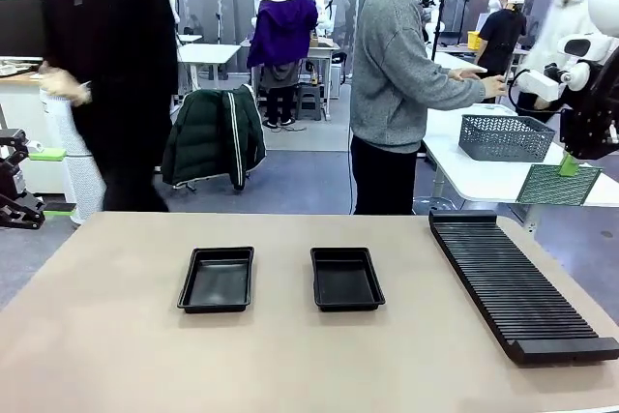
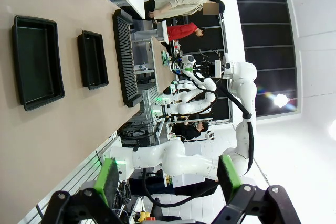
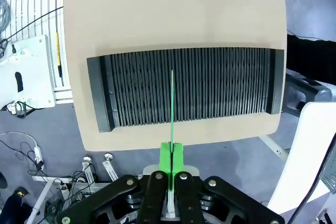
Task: Inspect and transfer BCBs to ESD trays.
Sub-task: Pick up the Blank PCB from the PCB Rack and place it in the left ESD tray.
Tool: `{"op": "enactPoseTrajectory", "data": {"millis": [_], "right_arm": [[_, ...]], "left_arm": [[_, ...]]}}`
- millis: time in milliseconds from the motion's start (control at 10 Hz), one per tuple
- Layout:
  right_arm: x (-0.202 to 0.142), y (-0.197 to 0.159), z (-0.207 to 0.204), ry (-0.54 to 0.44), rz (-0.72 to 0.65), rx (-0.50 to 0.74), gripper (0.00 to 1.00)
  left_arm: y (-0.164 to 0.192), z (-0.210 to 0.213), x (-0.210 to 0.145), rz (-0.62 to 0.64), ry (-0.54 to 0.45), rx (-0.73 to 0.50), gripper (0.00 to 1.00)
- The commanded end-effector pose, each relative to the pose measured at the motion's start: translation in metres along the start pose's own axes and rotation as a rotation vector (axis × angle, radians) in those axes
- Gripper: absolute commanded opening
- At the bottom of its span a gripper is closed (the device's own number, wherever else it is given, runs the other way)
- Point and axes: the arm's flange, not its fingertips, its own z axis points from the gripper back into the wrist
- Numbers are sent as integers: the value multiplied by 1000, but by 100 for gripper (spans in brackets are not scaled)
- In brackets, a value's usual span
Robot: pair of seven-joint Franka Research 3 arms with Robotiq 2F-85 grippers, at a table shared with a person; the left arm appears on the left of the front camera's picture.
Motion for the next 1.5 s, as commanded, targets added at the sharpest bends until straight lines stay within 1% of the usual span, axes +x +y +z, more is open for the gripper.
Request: {"op": "enactPoseTrajectory", "data": {"millis": [0,1000,1200,1400], "right_arm": [[2,0,0,3,2,0,1],[0,0,0,0,1,0,1],[45,-2,3,-57,-122,51,1],[99,-5,3,-101,-278,91,1]], "left_arm": [[0,1,0,0,-3,0,100],[0,1,0,0,-3,0,100],[0,1,0,0,-3,0,100],[0,1,0,0,-3,0,100]]}}
